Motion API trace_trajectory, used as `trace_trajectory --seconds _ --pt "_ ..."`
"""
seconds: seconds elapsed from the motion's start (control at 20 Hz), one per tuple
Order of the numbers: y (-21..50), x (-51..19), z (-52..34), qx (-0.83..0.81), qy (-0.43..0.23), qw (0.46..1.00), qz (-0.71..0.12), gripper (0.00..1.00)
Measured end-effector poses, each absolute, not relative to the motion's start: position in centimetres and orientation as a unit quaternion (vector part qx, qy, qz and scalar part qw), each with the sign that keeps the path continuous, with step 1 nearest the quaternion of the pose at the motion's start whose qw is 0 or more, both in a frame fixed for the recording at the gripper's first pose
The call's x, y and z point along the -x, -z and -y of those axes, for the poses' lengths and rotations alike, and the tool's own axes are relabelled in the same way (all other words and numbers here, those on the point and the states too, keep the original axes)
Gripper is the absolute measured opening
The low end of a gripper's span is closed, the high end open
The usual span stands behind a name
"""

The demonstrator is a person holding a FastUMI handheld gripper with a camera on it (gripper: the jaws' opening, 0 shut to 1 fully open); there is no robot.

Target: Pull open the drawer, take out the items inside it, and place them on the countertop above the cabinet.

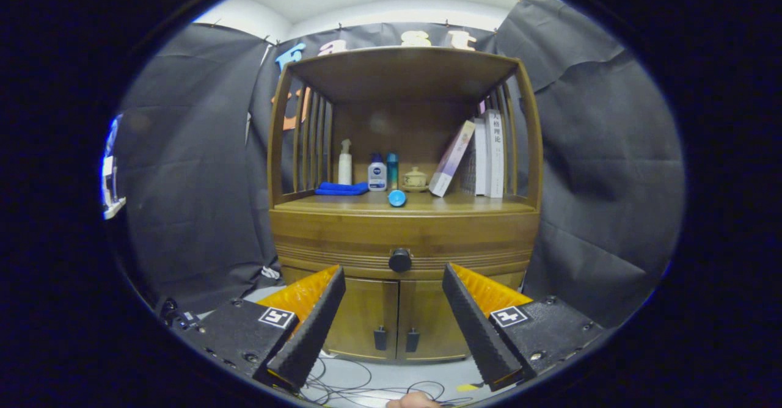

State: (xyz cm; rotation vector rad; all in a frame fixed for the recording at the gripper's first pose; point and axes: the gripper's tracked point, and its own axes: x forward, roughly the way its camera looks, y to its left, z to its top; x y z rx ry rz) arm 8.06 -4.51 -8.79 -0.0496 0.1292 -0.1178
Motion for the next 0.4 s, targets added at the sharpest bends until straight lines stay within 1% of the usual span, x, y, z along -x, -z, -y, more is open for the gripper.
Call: trace_trajectory --seconds 0.2,0.4 --pt "9.1 -6.0 4.7 0.017 0.063 0.996 -0.057 1.0" --pt "8.8 -2.3 4.1 0.016 0.056 0.997 -0.053 1.0"
